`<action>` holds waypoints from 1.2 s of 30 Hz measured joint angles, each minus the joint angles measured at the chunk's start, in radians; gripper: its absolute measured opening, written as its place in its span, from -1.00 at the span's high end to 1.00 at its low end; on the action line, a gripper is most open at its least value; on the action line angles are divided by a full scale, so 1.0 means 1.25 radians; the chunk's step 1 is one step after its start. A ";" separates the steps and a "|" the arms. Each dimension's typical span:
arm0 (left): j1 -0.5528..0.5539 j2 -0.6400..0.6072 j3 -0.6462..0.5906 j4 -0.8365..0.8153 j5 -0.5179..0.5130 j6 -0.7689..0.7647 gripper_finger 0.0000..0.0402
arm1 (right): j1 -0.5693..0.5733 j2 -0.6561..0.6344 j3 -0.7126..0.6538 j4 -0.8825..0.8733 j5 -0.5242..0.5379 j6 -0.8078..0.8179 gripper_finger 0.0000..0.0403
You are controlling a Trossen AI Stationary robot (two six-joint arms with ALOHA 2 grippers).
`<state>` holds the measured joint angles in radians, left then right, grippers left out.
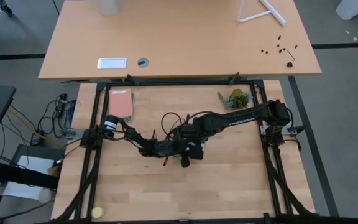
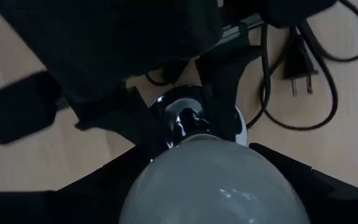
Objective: Screw lightbulb
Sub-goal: Insert the lightbulb into the lamp
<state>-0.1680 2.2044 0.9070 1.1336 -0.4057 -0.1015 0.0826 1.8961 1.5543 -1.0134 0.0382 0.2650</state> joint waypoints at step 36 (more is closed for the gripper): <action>-0.004 0.002 -0.001 0.013 -0.009 -0.006 0.08 | -0.016 0.000 -0.001 0.024 -0.003 0.234 -0.68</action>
<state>-0.1726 2.2066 0.9059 1.1496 -0.4164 -0.1089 0.0624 1.8961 1.5532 -0.9839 0.0344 0.5576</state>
